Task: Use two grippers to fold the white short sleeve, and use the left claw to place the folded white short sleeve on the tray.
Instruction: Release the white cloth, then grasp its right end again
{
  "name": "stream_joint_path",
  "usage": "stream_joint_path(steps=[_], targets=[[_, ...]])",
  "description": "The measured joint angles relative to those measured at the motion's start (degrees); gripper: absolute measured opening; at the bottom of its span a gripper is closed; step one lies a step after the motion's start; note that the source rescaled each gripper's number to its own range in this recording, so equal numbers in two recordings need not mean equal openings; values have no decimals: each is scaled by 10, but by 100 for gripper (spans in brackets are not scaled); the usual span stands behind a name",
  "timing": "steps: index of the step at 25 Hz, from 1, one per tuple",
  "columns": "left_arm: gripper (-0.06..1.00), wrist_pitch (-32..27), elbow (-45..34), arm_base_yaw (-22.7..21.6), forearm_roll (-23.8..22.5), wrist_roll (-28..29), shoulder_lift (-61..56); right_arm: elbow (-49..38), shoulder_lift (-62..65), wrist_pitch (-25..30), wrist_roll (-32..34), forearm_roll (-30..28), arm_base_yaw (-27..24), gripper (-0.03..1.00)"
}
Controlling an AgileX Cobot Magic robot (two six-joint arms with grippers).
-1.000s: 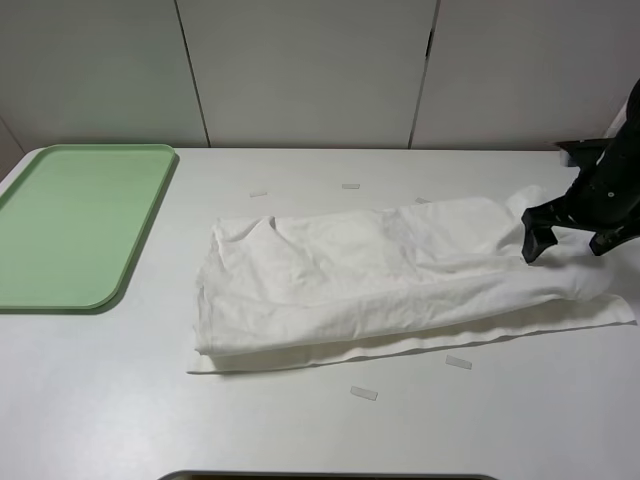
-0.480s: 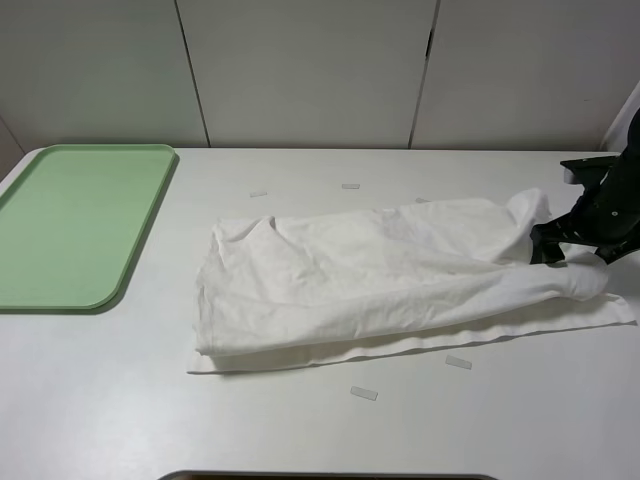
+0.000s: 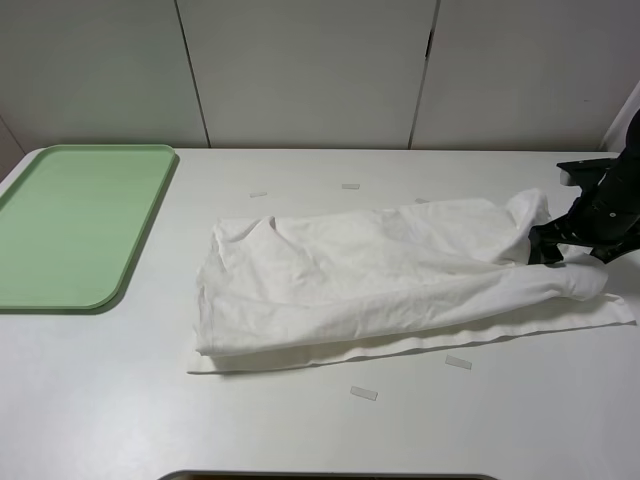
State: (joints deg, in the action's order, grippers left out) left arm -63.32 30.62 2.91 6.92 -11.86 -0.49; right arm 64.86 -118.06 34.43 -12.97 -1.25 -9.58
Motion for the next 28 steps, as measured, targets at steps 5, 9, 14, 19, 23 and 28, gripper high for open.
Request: stream_joint_path(steps=[5,9,14,19,23,28], targets=[[97,0,0,0,0,0,0,-1,15,-2,-12,2,0,100],[97,0,0,0,0,0,0,14,25,7,-12,-6,0,100],[97,0,0,0,0,0,0,62,36,52,-25,-10,-3,100],[97,0,0,0,0,0,0,64,33,66,-48,-4,-23,100],[97,0,0,0,0,0,0,64,19,67,-63,13,-42,100],[97,0,0,0,0,0,0,64,-3,63,-93,30,-46,100]])
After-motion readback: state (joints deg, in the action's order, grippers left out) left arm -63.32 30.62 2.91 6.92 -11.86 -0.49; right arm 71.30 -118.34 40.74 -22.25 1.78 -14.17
